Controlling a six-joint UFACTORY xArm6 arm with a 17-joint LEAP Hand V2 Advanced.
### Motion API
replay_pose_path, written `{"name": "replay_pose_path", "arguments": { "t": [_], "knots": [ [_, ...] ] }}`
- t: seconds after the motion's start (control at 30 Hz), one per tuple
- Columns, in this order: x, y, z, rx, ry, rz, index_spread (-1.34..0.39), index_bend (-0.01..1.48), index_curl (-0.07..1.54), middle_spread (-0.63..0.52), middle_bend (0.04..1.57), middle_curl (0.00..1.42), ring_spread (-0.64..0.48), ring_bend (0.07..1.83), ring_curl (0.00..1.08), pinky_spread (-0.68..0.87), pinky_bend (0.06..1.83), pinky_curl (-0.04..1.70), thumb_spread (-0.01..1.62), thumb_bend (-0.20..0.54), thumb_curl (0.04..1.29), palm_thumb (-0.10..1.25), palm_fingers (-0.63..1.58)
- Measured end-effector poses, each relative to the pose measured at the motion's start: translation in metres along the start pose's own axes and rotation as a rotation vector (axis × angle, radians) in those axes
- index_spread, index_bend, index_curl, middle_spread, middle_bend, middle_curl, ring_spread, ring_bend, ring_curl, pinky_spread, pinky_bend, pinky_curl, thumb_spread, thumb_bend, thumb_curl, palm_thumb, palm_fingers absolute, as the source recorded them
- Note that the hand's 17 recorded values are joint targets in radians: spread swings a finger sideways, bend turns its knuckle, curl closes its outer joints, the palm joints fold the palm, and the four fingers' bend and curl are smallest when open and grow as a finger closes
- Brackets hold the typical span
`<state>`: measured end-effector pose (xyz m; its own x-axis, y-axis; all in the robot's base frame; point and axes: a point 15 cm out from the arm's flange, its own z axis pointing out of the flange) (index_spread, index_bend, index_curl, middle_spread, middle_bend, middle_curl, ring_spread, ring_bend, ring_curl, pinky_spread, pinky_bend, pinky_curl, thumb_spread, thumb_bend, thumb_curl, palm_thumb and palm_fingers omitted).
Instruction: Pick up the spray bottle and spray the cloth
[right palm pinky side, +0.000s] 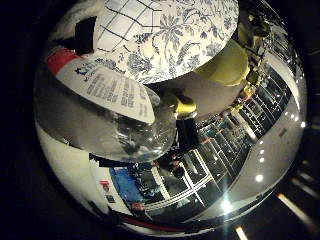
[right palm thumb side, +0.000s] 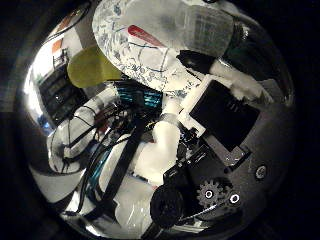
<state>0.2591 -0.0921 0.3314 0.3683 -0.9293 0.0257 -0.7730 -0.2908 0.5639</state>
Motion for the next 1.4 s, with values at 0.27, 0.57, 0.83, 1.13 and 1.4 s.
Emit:
{"name": "replay_pose_path", "arguments": {
  "t": [0.27, 0.57, 0.83, 1.13, 1.4],
  "knots": [
    [-0.04, 0.002, -0.047, 0.156, -0.121, -0.061, -0.2, 1.14, 0.67, -0.08, 1.33, 0.55, -0.16, 1.44, 0.57, -0.21, 1.01, 1.26, 1.07, -0.011, 0.66, 1.1, 1.22],
    [-0.125, -0.015, -0.123, 0.404, -0.365, -0.221, -0.21, 1.13, 0.67, -0.08, 1.33, 0.55, -0.16, 1.44, 0.57, -0.22, 1.01, 1.26, 1.05, -0.01, 0.67, 1.12, 1.22],
    [-0.187, -0.055, -0.204, 0.7, -0.584, -0.32, -0.2, 1.14, 0.67, -0.07, 1.33, 0.55, -0.16, 1.44, 0.57, -0.22, 1.0, 1.25, 1.03, -0.013, 0.69, 1.13, 1.22],
    [-0.22, -0.133, -0.2, 0.893, -0.887, -0.371, -0.19, 1.15, 0.67, -0.07, 1.33, 0.55, -0.16, 1.44, 0.57, -0.22, 1.0, 1.25, 1.01, -0.011, 0.7, 1.14, 1.22],
    [-0.242, -0.192, -0.144, 1.045, -1.051, -0.371, -0.18, 1.15, 0.67, -0.07, 1.32, 0.55, -0.15, 1.45, 0.56, -0.22, 1.0, 1.26, 0.99, -0.012, 0.72, 1.14, 1.22]
  ]
}}
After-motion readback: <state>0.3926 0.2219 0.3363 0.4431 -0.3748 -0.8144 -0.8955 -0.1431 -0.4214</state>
